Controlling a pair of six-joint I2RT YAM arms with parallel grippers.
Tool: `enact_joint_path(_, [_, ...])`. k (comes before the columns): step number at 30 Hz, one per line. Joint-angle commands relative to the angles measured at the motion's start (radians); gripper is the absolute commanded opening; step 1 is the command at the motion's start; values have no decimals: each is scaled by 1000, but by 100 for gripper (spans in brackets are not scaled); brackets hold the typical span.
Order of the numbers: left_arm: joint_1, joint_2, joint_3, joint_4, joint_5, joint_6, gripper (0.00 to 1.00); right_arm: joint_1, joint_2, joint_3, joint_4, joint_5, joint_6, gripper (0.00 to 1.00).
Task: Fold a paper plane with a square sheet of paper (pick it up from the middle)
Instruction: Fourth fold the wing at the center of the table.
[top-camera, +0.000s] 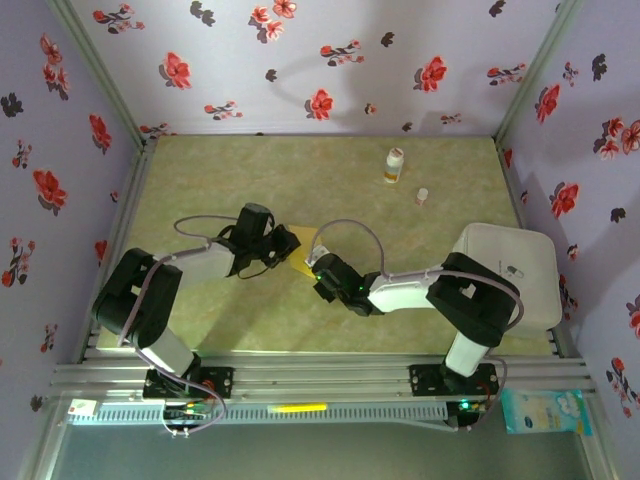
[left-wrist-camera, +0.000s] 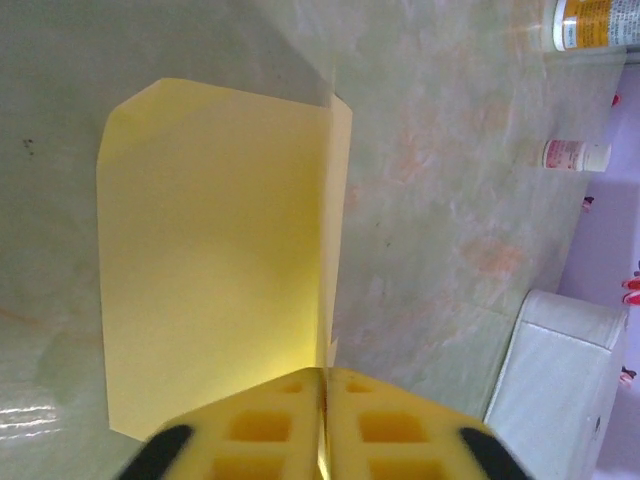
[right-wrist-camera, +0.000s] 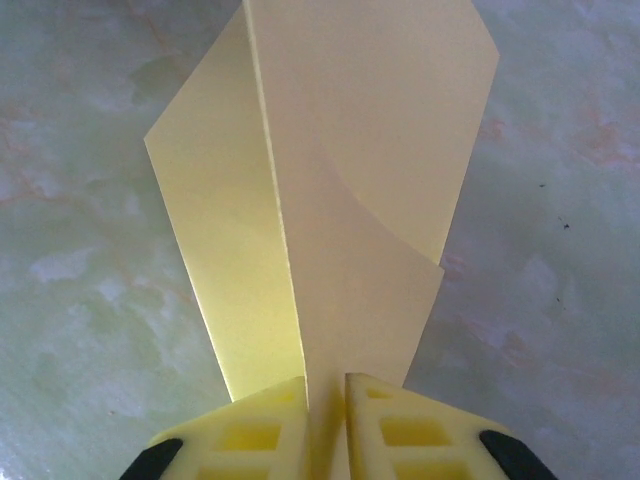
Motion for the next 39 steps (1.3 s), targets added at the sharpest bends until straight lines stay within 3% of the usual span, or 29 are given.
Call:
enact_joint_path(1, [5,-2,35,-31,8,33,25,6,16,15,23,20,13,13])
enact_joint_path(6, [25,20,55,-33,37,51,38,7,16,9,27,14,19,13])
enact_joint_path(15, [54,85,109,-57,92,76,41,7,23,9,29,13,22,15])
enact_joint_path(19, [63,94,115,-64,98,78,34,6,19,8,31,14,24,15])
enact_joint_path(26, [66,102,132,-84,105,80,8,6,-6,10,29,16,34,20])
enact_joint_path(39, [65,90,133,-80,108,72,1,7,-3,19,36,42,73,26])
